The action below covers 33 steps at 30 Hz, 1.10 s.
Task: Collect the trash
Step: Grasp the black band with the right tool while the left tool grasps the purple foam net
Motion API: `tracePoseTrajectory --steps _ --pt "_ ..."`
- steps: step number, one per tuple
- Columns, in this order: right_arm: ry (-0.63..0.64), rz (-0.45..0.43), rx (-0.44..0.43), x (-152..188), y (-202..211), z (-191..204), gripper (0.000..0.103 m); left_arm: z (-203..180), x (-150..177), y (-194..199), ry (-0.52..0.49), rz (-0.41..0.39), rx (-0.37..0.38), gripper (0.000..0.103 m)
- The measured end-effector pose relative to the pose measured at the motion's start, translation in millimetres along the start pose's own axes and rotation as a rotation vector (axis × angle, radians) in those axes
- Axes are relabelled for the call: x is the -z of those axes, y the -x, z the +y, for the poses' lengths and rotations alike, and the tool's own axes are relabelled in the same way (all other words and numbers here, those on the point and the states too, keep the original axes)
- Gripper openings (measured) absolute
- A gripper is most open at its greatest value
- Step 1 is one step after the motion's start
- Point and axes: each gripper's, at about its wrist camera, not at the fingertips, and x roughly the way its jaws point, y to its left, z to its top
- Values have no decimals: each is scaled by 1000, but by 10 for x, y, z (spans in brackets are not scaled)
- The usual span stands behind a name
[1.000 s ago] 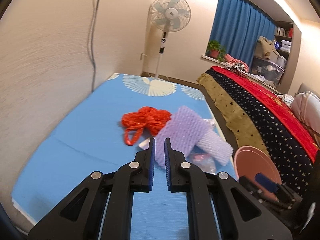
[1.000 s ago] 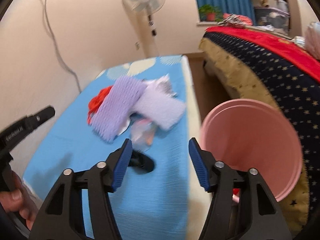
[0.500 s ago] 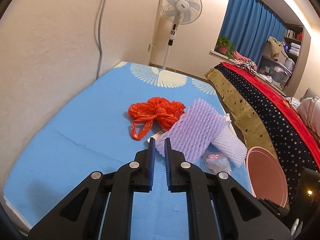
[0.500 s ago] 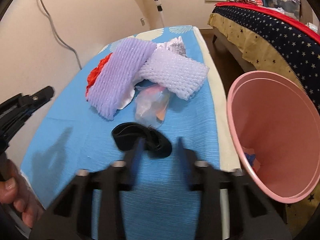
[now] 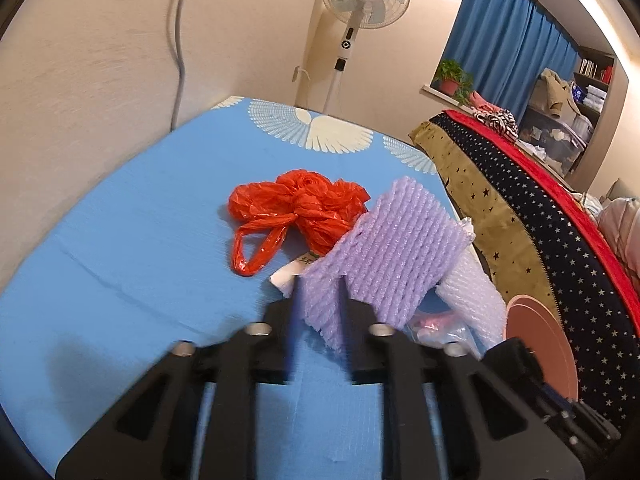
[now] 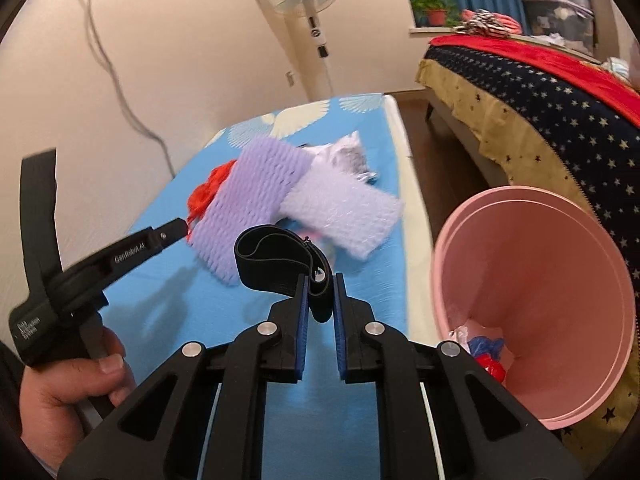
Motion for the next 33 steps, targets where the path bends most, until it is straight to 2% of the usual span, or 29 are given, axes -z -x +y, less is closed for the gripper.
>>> tracePoseTrajectory --steps 1,4,7,9,11,21,23,24,26,28,33 --pt "-10 -3 7 -13 1 -35 12 1 -2 -17 3 -6 -12 34" --pt "-39 -5 21 -27 -20 -128 12 19 -27 -58 23 -9 -20 39" --pt "-52 -6 29 -49 -43 -186 12 27 -52 -133 33 -3 -26 49" --pt "-58 -8 30 -57 -50 -206 12 39 -74 -201 45 7 -22 50" --pt "-62 -11 30 -56 -44 -217 12 47 -101 -245 53 9 -23 57" --pt "-65 -23 24 -75 -3 -193 12 -28 -77 -448 49 78 13 57" --pt "-67 -26 23 -86 9 -193 12 -30 -52 -478 45 103 19 54" --pt "-66 -27 23 -87 14 -190 12 -28 -42 -481 43 108 19 50" --pt "-63 -30 24 -91 31 -180 12 -31 -31 -474 36 116 19 34" --pt "-60 -34 26 -99 48 -179 12 -32 -26 -442 31 116 27 27" --pt "-49 -49 43 -80 123 -172 12 -63 -23 -316 13 107 46 23"
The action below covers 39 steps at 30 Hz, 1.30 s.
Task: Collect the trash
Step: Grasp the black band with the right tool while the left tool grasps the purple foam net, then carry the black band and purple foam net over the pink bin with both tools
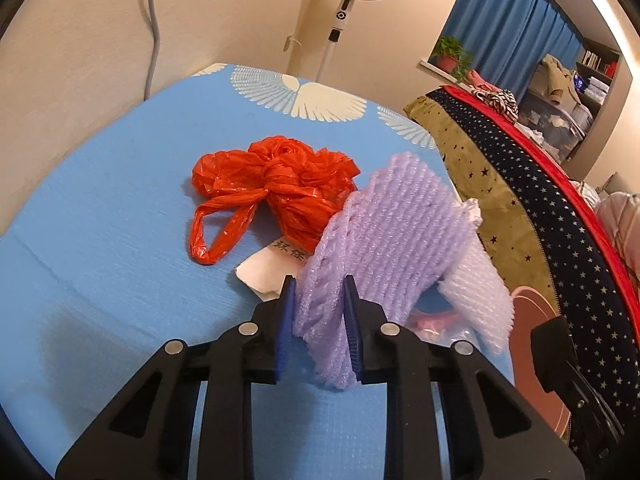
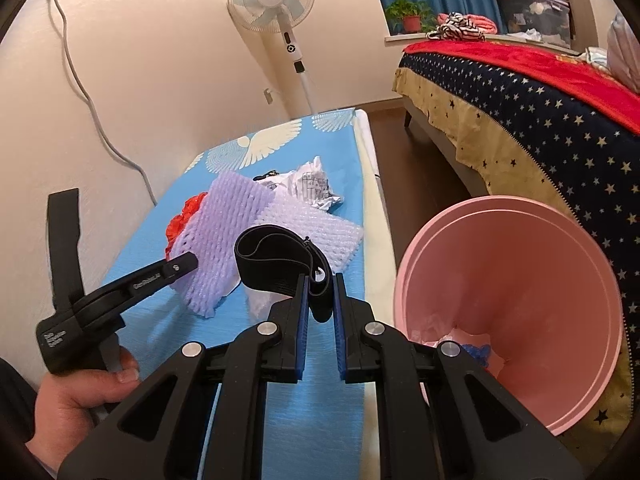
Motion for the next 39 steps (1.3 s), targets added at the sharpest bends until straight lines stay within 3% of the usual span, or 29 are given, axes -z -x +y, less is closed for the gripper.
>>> tracePoseTrajectory --steps 21,39 --pt "36 -94 82 3 489 12 12 -126 59 741 -68 -112 33 21" --pt "-7 -141 141 -32 749 -167 12 -380 163 952 -127 -132 92 21"
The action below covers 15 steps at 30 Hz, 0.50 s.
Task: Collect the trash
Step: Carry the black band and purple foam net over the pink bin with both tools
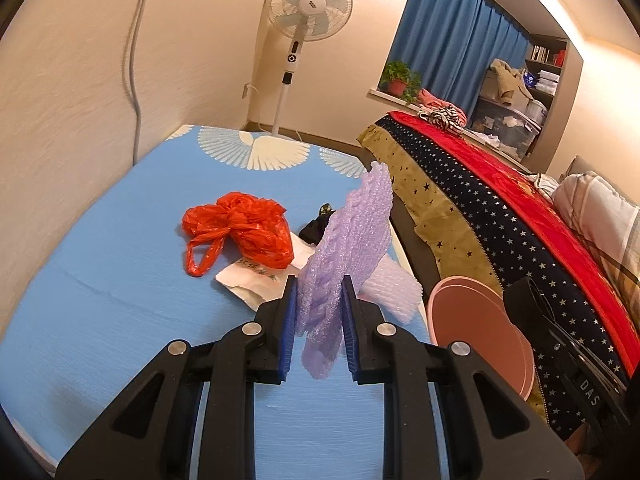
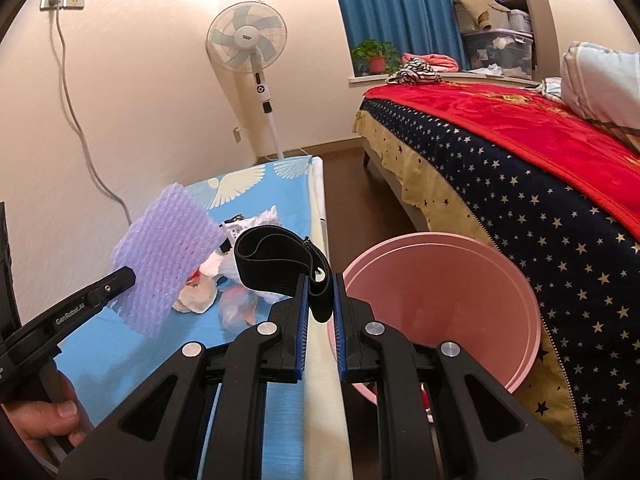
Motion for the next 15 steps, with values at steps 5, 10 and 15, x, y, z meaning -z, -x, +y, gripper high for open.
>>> tracePoseTrajectory --steps 5,10,15 --pt "-18 -9 13 -17 -8 -34 12 -32 4 -6 -10 -1 8 21" --pt "-33 -16 29 -48 -48 -98 12 -60 6 -31 -14 -1 16 21" --pt "-63 -26 56 -84 -64 -200 12 -87 4 -69 -23 1 24 21"
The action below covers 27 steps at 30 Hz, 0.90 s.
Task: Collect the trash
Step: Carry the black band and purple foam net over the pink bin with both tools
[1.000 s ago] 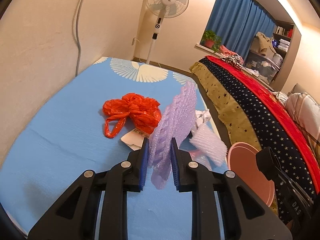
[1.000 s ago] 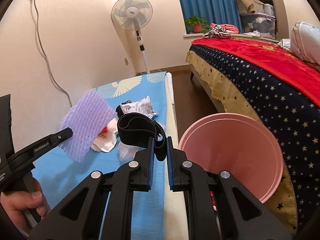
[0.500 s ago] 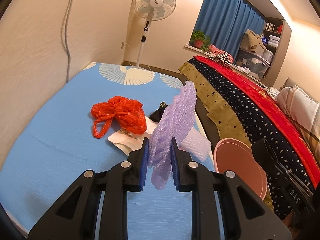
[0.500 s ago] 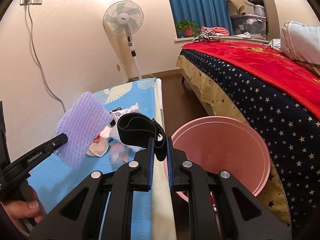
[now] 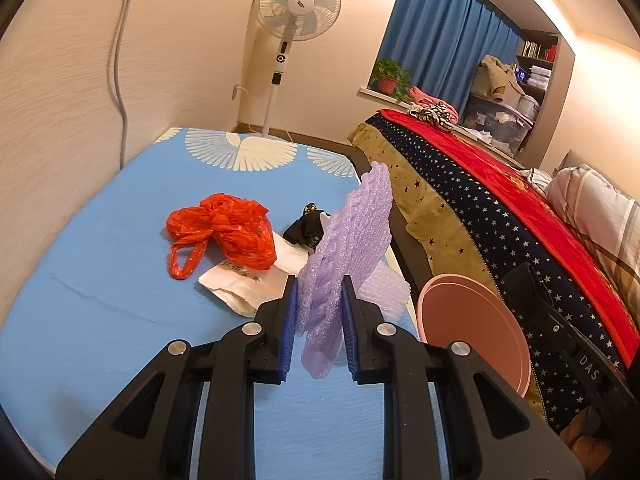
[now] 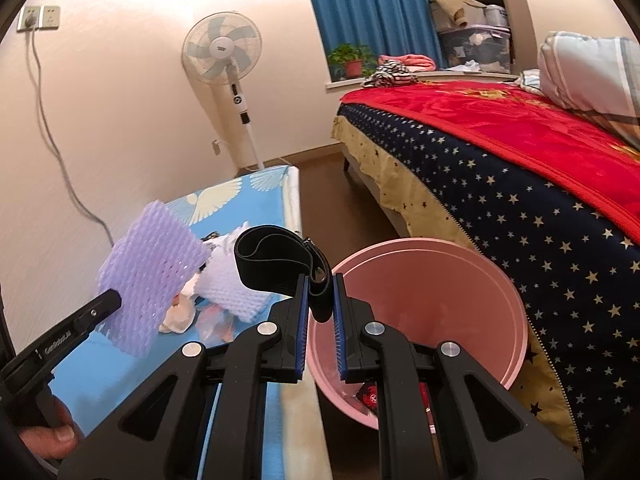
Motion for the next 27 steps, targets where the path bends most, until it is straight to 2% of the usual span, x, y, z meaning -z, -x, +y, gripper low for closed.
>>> tracePoseTrajectory --steps 8,17,27 --pt "-28 -22 55 -45 -30 -121 12 -195 8 -92 -42 1 21 21" --pt "-79 -86 160 -130 24 -351 12 -503 27 -247 -95 8 76 21" --pt "-108 -76 219 -119 -10 -521 12 -771 96 -415 -130 33 134 21"
